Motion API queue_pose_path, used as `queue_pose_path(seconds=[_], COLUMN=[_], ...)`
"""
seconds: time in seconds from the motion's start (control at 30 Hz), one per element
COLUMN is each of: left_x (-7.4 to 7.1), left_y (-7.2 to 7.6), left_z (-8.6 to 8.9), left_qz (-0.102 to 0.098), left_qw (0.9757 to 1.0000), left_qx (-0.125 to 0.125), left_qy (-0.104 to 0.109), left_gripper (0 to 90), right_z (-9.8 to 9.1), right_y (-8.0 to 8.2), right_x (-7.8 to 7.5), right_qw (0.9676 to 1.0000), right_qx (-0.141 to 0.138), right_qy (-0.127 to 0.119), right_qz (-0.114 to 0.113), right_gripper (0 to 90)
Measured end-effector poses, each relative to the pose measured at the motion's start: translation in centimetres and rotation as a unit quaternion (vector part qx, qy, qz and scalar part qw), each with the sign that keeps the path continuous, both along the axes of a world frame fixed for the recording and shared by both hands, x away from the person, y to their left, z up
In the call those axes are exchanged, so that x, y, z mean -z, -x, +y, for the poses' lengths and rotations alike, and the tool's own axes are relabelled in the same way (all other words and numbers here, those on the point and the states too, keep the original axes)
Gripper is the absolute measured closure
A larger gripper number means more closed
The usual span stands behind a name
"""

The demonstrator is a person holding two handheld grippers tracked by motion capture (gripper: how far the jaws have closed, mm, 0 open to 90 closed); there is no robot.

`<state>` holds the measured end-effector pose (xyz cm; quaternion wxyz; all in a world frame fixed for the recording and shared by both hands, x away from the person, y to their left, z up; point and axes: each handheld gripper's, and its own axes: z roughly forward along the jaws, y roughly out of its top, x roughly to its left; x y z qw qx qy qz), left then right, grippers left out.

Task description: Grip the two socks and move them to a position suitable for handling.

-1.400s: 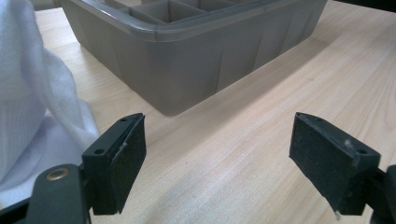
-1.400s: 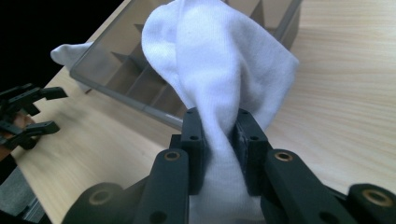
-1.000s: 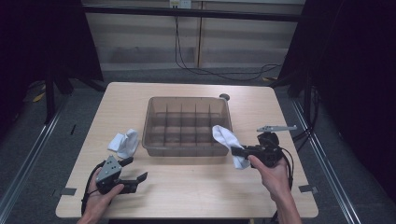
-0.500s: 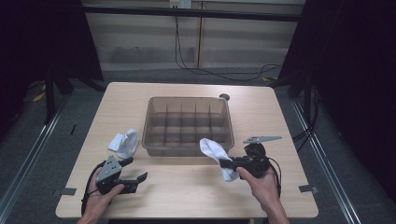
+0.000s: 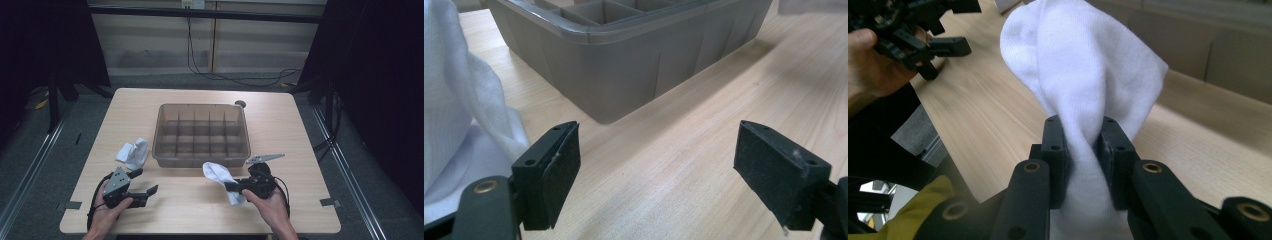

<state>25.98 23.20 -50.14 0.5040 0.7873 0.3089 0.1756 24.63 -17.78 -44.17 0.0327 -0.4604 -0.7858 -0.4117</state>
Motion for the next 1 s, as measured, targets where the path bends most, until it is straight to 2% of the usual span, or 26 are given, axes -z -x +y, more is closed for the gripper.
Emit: queue_pose_path(seconds=[0.2,0.37,0.63,0.67,0.73,1.0], left_x=[0.0,0.0,0.0,0.0,0.0,0.0], left_y=[0.0,0.0,0.0,0.0,0.0,0.0], left_z=[0.0,0.0,-0.1,-0.1,-0.1,-0.1], left_qz=[0.003,0.003,0.003,0.003,0.003,0.003], left_qw=[1.0,1.0,1.0,1.0,1.0,1.0], left_qx=[-0.001,0.0,0.002,0.002,0.002,0.003], left_qy=[0.001,0.001,-0.001,-0.001,-0.001,-0.002], left_gripper=[18.6,18.6,18.6,18.6,18.5,18.6], right_z=[0.9,1.5,1.9,1.9,1.9,1.5], right_y=[-0.3,-0.8,-1.0,-1.0,-1.0,-0.7], right_x=[1.9,2.8,3.3,3.2,3.2,2.8], right_qw=[0.9998,0.9993,0.999,0.999,0.999,0.9994], right_qx=[-0.007,-0.007,-0.006,-0.005,-0.003,0.003], right_qy=[0.015,0.036,0.043,0.043,0.045,0.028], right_qz=[0.01,0.004,0.004,0.001,0.001,-0.019], right_gripper=[74.6,70.3,54.9,49.1,47.1,28.7])
